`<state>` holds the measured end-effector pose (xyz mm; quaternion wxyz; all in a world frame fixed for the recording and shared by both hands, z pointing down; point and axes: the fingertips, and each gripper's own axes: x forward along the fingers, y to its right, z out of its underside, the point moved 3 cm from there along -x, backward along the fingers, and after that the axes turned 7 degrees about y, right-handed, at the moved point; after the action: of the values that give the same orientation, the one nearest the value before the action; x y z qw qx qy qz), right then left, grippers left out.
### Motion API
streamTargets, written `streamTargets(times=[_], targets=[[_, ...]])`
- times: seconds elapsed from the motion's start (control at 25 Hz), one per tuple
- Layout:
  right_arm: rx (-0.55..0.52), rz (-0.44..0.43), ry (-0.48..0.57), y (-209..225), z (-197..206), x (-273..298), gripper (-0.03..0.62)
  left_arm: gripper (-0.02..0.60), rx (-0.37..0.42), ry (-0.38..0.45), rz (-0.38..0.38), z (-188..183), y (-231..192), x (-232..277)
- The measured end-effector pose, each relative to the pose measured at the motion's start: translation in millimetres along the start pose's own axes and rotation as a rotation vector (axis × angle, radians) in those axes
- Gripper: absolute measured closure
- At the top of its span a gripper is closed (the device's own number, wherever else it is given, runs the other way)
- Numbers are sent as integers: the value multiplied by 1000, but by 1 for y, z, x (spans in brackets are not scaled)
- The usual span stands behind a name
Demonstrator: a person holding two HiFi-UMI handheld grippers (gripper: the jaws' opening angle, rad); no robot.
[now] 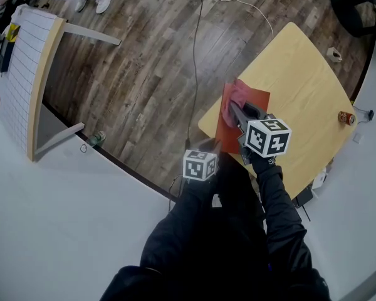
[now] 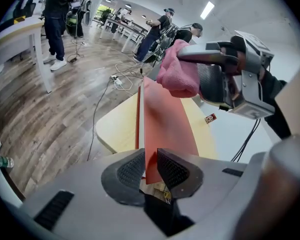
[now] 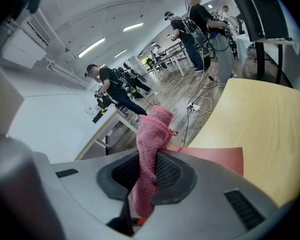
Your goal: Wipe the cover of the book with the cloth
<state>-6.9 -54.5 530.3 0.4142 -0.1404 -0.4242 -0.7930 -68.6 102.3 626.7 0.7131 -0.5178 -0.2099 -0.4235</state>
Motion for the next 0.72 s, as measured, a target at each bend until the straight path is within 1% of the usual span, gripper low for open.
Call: streamTargets(times=[0.16, 0.28, 0.48, 0.72], targets=[[33, -53, -1, 2, -8, 25, 519, 483, 1, -3, -2, -2, 0, 2], [67, -61, -11, 11, -6, 40, 519, 483, 8, -5, -9, -1, 2, 4], [90, -25, -52, 32, 4, 57, 519, 483, 10, -2, -12, -2, 1, 4], [101, 36, -76, 51, 16, 56, 519, 483, 17, -10, -13, -1, -1, 3]])
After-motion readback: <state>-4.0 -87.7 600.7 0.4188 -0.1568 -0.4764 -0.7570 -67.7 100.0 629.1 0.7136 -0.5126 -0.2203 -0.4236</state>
